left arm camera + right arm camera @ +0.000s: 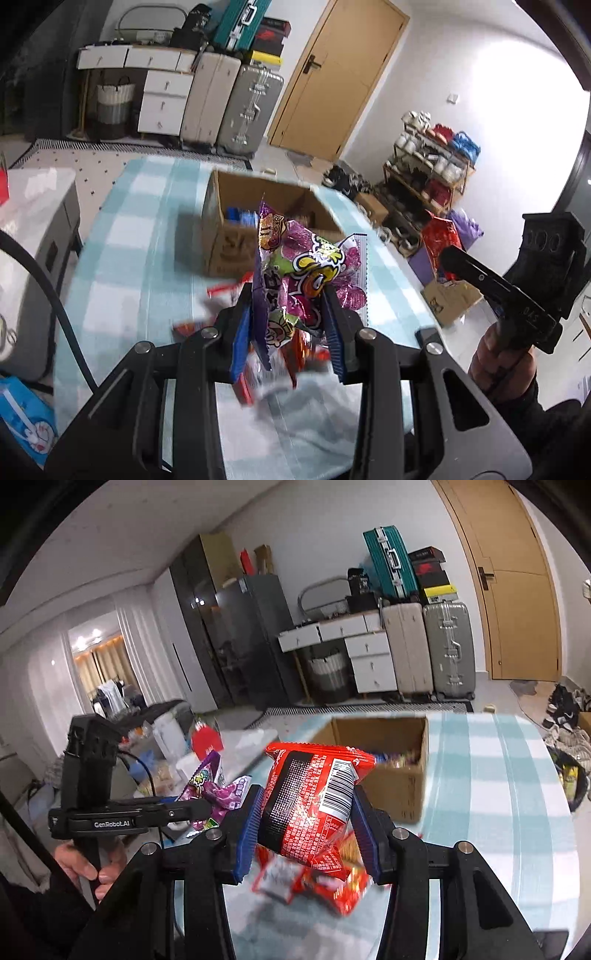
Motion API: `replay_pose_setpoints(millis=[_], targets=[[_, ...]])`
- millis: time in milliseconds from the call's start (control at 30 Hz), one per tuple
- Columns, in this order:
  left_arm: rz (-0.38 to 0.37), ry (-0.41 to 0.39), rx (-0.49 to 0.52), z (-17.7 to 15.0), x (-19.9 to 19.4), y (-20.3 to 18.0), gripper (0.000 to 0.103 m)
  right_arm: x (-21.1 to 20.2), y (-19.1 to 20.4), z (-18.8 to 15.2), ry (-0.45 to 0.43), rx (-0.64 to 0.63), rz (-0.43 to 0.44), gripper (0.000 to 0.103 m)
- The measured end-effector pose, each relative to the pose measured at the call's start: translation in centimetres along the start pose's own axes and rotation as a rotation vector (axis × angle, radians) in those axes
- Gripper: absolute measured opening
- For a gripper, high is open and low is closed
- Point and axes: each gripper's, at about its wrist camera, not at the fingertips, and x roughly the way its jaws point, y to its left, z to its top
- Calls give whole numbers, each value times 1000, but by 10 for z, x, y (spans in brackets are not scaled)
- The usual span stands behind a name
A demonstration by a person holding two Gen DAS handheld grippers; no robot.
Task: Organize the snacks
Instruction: 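Carry the candy bag and red wafer pack over the box and open both tools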
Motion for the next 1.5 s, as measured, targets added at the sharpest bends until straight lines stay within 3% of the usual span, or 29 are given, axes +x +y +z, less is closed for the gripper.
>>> replay_pose_setpoints(millis=[367, 533, 733, 1100, 1500], targets=[[33, -19, 44, 98, 22, -12, 32, 15, -18, 96, -47, 4, 81, 47], [50, -31, 21, 143, 47, -11, 32, 37, -29, 128, -33, -1, 62, 47], [60, 8, 23, 176, 91, -12, 32, 77, -48, 151, 4, -1, 36, 47], [110, 180, 57, 166, 200, 4, 32, 167, -103, 131, 150, 45, -23, 47], [146, 272, 59, 138, 257, 28, 32, 214, -147, 89, 269, 89, -59, 47]])
